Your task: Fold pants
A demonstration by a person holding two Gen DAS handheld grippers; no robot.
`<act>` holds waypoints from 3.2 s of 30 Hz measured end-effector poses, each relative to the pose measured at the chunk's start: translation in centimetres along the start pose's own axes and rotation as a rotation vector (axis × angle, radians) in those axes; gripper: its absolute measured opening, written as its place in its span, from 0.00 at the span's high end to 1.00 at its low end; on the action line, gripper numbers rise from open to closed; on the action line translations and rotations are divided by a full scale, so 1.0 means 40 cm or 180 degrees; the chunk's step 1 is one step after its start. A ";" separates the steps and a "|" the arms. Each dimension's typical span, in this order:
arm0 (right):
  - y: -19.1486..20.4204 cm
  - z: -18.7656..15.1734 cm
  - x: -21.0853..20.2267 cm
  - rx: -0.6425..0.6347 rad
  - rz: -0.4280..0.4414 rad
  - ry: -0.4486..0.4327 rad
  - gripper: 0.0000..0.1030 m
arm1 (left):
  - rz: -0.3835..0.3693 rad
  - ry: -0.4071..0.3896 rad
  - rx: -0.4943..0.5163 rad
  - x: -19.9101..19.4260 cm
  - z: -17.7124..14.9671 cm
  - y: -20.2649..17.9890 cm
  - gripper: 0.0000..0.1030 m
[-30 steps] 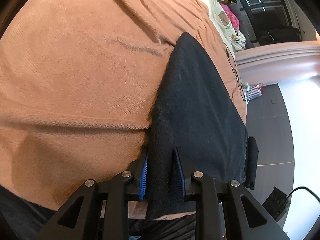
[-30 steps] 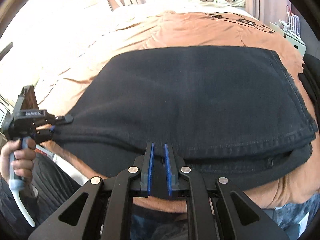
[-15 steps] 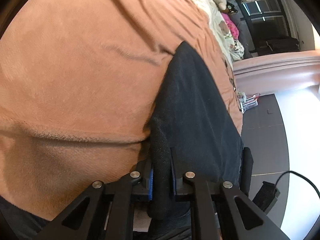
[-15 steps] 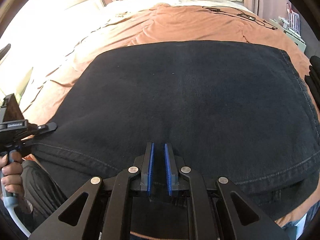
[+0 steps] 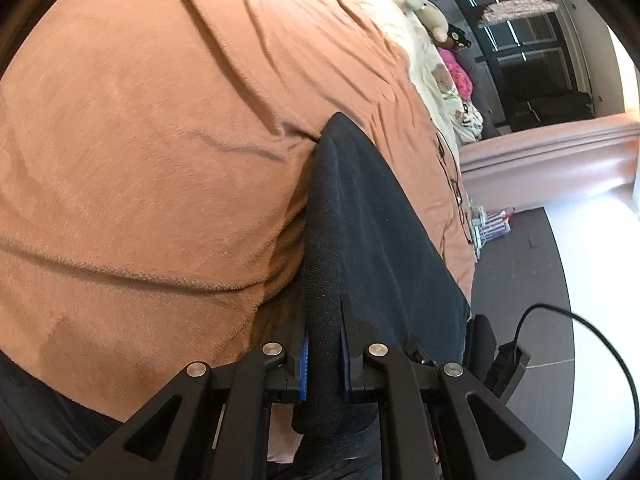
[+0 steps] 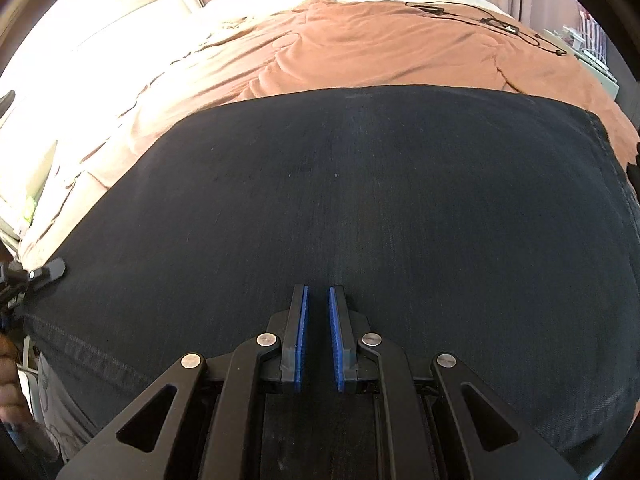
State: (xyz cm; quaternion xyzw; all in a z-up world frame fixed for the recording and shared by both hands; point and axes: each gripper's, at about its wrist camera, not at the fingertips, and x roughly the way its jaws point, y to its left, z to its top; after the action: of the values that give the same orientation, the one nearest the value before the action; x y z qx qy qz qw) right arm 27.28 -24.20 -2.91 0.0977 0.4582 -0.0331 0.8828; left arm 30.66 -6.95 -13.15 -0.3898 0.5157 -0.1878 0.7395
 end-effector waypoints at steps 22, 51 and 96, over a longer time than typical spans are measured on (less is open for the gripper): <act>-0.041 0.211 0.154 0.0152 0.0120 0.0110 0.92 | 0.0126 0.0280 -0.0227 0.101 0.054 0.049 0.87; -0.021 0.139 0.128 0.0111 0.0124 0.0109 0.95 | 0.0022 0.0125 0.0306 0.049 0.039 -0.120 0.92; -0.512 -0.309 -0.413 0.1343 0.0631 -0.1030 0.38 | -0.0343 0.0892 0.2059 0.383 -0.249 -0.867 0.92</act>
State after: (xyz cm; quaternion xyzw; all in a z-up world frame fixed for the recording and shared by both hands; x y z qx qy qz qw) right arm 4.78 -42.27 0.73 0.3170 0.2825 -0.0563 0.9036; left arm 32.01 -42.89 2.47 -0.1325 0.5047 -0.4318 0.7357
